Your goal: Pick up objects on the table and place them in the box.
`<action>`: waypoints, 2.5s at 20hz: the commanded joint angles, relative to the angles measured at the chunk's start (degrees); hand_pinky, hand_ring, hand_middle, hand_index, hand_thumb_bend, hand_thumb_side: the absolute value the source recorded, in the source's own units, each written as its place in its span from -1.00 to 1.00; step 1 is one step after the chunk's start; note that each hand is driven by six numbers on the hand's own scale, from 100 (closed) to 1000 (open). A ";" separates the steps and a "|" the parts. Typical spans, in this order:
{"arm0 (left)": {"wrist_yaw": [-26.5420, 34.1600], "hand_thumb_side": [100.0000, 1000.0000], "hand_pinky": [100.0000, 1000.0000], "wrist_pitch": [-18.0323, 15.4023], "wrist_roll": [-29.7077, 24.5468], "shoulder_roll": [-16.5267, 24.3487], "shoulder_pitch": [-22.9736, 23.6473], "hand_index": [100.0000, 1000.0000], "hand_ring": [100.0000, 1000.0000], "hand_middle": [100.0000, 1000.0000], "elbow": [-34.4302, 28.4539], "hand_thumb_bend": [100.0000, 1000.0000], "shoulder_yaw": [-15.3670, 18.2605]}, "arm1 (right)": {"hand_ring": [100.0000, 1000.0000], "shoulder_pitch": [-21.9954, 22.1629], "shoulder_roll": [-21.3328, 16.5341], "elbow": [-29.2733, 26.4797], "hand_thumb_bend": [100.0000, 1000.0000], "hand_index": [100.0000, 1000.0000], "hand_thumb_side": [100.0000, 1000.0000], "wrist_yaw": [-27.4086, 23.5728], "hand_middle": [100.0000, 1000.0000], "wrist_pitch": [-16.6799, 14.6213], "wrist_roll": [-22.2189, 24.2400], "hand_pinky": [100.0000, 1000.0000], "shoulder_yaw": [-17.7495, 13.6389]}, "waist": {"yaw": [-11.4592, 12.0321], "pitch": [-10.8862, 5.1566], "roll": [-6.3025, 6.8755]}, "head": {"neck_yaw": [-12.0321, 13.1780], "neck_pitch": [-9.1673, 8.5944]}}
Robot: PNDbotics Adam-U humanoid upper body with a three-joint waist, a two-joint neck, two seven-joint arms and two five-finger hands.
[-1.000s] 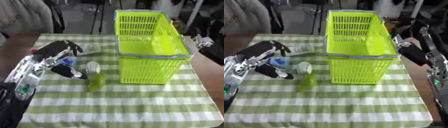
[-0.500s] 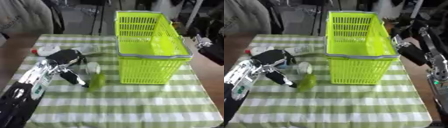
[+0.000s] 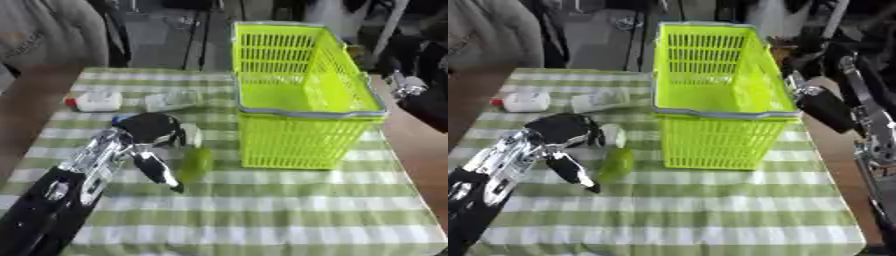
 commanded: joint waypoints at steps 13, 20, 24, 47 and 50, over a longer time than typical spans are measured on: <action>-0.03 -0.02 0.50 0.91 3.01 -1.62 -1.97 0.41 0.55 -0.12 1.52 1.00 0.14 | 0.05 -0.50 -0.79 -0.58 -0.65 0.68 0.06 -0.18 0.33 -0.13 0.27 0.15 -0.30 | -0.21 -0.65 -0.03 | 0.46 -0.12; -0.98 -0.03 0.47 2.49 6.52 -3.85 -2.87 0.43 0.55 -0.13 4.70 0.98 0.31 | 0.05 -0.53 -0.79 -0.65 -0.66 0.68 0.06 -0.26 0.33 -0.13 0.32 0.15 -0.27 | -0.34 -0.60 -0.20 | 0.66 -0.20; -1.98 -0.03 0.47 2.71 7.72 -4.93 -3.44 0.44 0.54 -0.13 6.65 0.98 0.39 | 0.05 -0.53 -0.70 -0.67 -0.66 0.68 0.06 -0.31 0.33 -0.13 0.36 0.15 -0.24 | -0.51 -0.56 -0.28 | 0.67 -0.26; -6.58 -0.34 0.35 1.93 7.75 -6.08 -3.13 0.20 0.25 -0.47 12.58 0.75 1.01 | 0.05 -0.43 -0.61 -0.62 -0.66 0.68 0.06 -0.37 0.33 -0.16 0.30 0.15 -0.29 | -0.80 -0.48 -0.33 | 0.72 -0.26; -6.18 -0.28 0.32 1.85 7.49 -5.96 -2.79 0.11 0.18 -0.50 12.39 0.74 0.99 | 0.05 -0.39 -0.65 -0.60 -0.66 0.68 0.06 -0.37 0.33 -0.17 0.31 0.15 -0.30 | -0.72 -0.48 -0.33 | 0.68 -0.26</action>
